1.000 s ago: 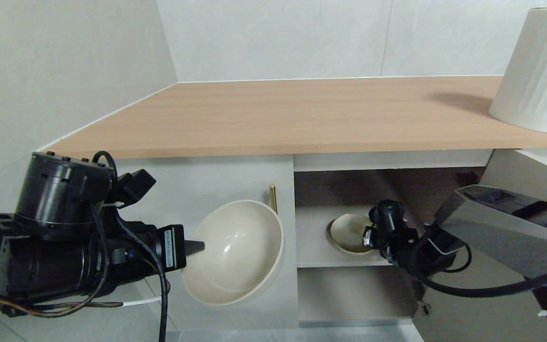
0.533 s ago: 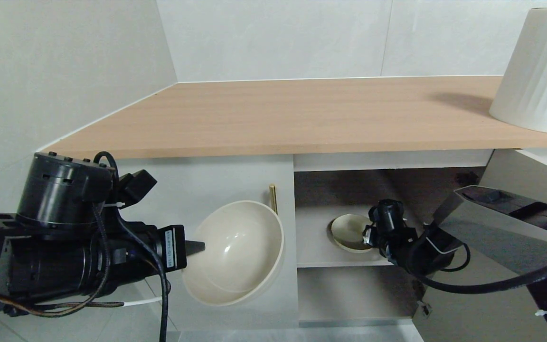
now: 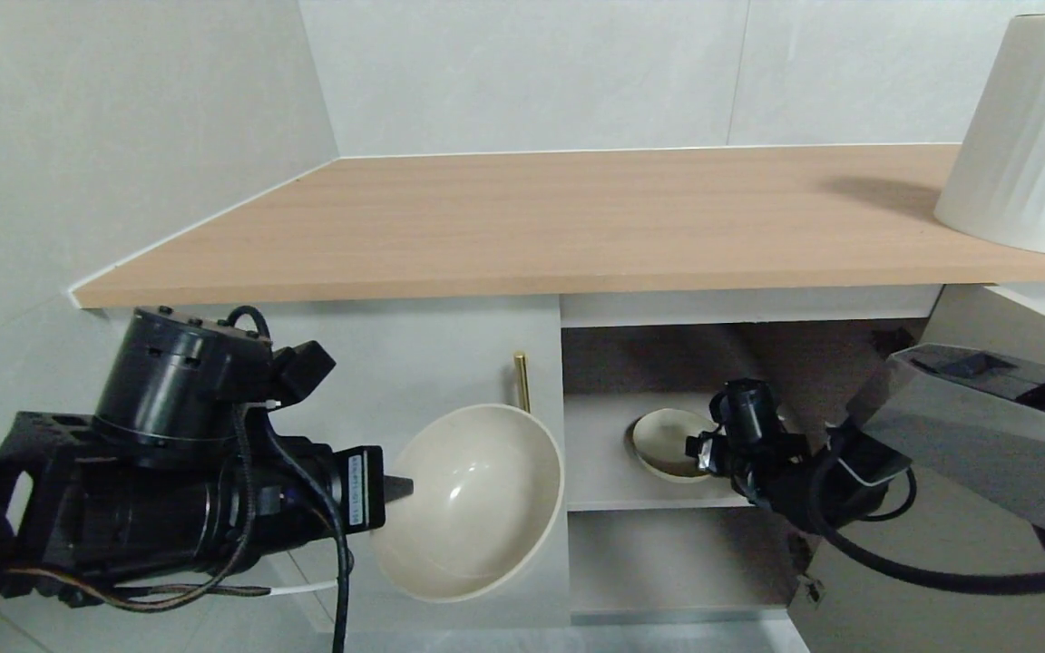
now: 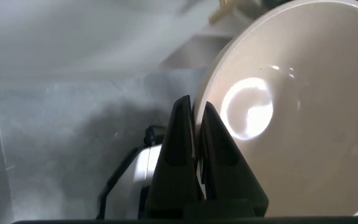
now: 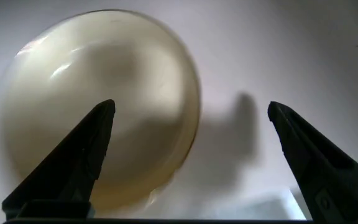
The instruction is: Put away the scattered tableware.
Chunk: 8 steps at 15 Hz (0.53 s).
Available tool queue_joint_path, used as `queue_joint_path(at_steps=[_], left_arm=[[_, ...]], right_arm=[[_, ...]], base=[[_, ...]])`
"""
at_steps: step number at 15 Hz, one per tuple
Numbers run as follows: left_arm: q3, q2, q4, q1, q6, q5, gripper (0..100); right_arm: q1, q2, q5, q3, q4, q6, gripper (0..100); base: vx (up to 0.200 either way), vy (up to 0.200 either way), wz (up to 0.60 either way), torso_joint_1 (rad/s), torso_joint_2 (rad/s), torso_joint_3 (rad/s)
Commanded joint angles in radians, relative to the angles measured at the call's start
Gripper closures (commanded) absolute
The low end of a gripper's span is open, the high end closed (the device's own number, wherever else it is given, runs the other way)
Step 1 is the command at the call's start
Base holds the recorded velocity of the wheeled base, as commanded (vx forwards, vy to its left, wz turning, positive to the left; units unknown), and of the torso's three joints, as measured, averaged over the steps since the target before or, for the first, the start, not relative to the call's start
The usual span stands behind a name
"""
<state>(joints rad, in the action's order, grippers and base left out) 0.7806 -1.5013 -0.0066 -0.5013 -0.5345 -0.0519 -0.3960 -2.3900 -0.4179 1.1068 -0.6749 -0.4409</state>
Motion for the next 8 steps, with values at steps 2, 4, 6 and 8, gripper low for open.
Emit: queue_joint_path(at_steps=[2, 4, 6, 8], left_arm=[[0.006, -0.128, -0.004, -0.077, -0.016, 0.061, 100], [0.019, -0.197, -0.035, -0.118, -0.015, 0.122, 100], [0.012, -0.297, -0.056, -0.171, -0.018, 0.242, 100], [0.014, -0.363, -0.058, -0.180, -0.018, 0.310, 100]], right_arm=[[-0.096, 0.319, 0.152, -0.199, 0.080, 0.016, 0], [-0.144, 0.456, 0.226, -0.236, 0.225, 0.028, 0], [-0.193, 0.611, 0.307, -0.275, 0.370, 0.039, 0], [-0.218, 0.684, 0.346, -0.288, 0.434, 0.063, 0]], base=[[0.000, 0.000, 0.00, 0.000, 0.00, 0.000], [0.000, 0.000, 0.00, 0.000, 0.00, 0.000], [0.000, 0.000, 0.00, 0.000, 0.00, 0.000], [0.000, 0.000, 0.00, 0.000, 0.00, 0.000]])
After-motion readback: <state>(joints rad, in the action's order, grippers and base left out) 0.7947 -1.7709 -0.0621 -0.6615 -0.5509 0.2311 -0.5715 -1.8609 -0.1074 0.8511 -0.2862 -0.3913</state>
